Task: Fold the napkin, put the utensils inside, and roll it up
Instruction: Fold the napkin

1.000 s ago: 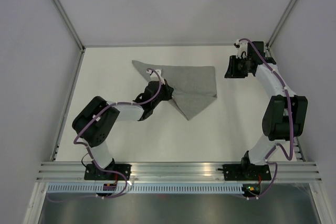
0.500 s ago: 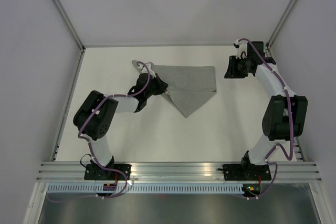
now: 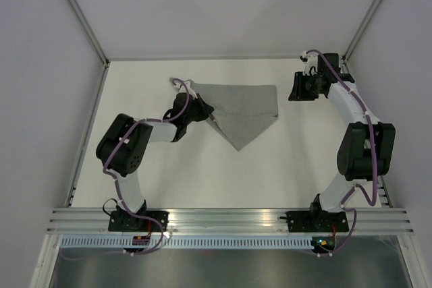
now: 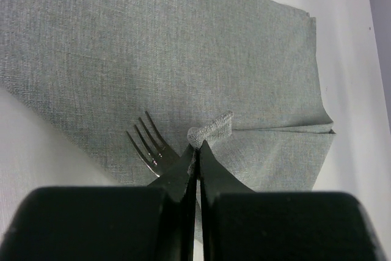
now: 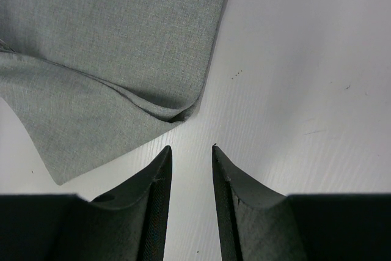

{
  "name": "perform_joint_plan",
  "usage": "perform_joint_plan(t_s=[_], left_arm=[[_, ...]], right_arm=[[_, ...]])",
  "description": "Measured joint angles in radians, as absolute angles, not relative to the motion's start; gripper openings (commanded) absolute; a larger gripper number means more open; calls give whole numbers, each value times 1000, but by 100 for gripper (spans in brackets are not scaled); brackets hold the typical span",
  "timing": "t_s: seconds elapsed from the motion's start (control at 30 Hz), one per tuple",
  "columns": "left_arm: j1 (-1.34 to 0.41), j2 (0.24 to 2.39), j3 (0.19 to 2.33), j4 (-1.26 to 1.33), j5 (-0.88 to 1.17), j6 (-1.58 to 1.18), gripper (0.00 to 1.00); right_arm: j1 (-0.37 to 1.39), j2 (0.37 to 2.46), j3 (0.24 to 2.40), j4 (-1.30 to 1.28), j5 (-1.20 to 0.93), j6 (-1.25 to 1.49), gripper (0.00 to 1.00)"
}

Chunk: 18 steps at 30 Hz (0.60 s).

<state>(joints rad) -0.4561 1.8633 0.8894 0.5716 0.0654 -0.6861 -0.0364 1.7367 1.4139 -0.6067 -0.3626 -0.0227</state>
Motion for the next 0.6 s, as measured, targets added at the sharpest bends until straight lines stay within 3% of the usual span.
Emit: perform_joint_plan(t_s=[0.2, 0.5, 0.6], left_arm=[[-435, 1899, 891, 570, 86, -702, 7], [-422, 1919, 893, 572, 96, -722, 37], [-413, 1917, 893, 570, 96, -724, 40]], right_arm=[[-36, 1742, 1414, -607, -363, -23, 38], [-35, 1752, 1414, -609, -363, -26, 38], [-35, 1752, 1414, -611, -364, -27, 38]])
